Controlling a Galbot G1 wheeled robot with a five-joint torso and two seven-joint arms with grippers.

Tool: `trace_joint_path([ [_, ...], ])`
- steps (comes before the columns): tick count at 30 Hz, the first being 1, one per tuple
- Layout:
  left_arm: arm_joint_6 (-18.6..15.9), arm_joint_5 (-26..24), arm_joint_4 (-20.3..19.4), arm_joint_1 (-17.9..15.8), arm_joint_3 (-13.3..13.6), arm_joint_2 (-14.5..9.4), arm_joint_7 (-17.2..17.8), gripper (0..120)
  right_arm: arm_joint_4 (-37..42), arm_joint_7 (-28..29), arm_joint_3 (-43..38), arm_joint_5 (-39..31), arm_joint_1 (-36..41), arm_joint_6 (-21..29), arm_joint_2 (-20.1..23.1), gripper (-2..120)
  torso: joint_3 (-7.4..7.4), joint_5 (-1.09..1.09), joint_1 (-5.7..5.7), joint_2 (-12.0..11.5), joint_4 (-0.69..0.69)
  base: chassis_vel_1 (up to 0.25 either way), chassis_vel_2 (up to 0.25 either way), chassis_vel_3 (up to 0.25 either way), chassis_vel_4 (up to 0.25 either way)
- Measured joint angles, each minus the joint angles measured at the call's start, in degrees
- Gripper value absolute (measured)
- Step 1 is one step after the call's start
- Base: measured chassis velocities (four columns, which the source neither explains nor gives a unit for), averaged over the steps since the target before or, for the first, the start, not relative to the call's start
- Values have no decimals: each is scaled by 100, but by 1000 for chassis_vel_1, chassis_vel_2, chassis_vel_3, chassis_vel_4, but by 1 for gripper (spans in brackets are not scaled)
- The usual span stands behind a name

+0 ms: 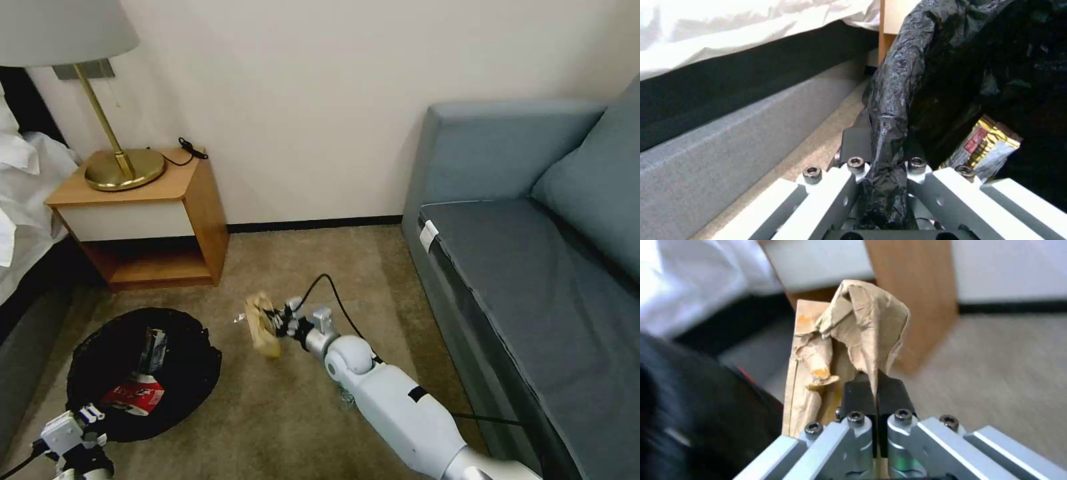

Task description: Pick up the trash bin, then pick up the garbage on the floor and place it into the trash bin.

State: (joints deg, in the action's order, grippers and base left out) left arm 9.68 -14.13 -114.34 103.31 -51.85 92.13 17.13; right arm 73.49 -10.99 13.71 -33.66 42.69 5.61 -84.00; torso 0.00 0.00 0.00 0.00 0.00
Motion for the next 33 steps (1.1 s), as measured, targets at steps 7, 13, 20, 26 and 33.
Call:
trace_joint_path([
  [7, -61, -3, -23, -15, 42, 0, 0, 2, 752, -102, 429, -455, -159, 26, -12, 0, 0, -1, 0, 0, 0, 0, 0, 0, 0],
  [13, -125, -65, -100, 1, 58, 0, 0, 2, 920, -197, 820, -503, -231, 4, -105, 0, 0, -1, 0, 0, 0, 0, 0, 0, 0],
  [20, -226, -108, -191, 13, 66, 0, 0, 2, 804, -331, 1285, -275, -240, -106, -282, 0, 0, 0, 0, 0, 0, 0, 0, 0, 0],
  [26, -263, -114, -218, 13, 91, 0, 0, 2, 485, -402, 1656, 41, -240, -256, -429, 0, 0, 0, 0, 0, 0, 0, 0, 0, 0],
  [33, -275, -89, -266, 16, 117, 0, 0, 2, -28, -379, 1777, 410, -352, -408, -584, 0, 0, -1, 0, 0, 0, 0, 0, 0, 0],
])
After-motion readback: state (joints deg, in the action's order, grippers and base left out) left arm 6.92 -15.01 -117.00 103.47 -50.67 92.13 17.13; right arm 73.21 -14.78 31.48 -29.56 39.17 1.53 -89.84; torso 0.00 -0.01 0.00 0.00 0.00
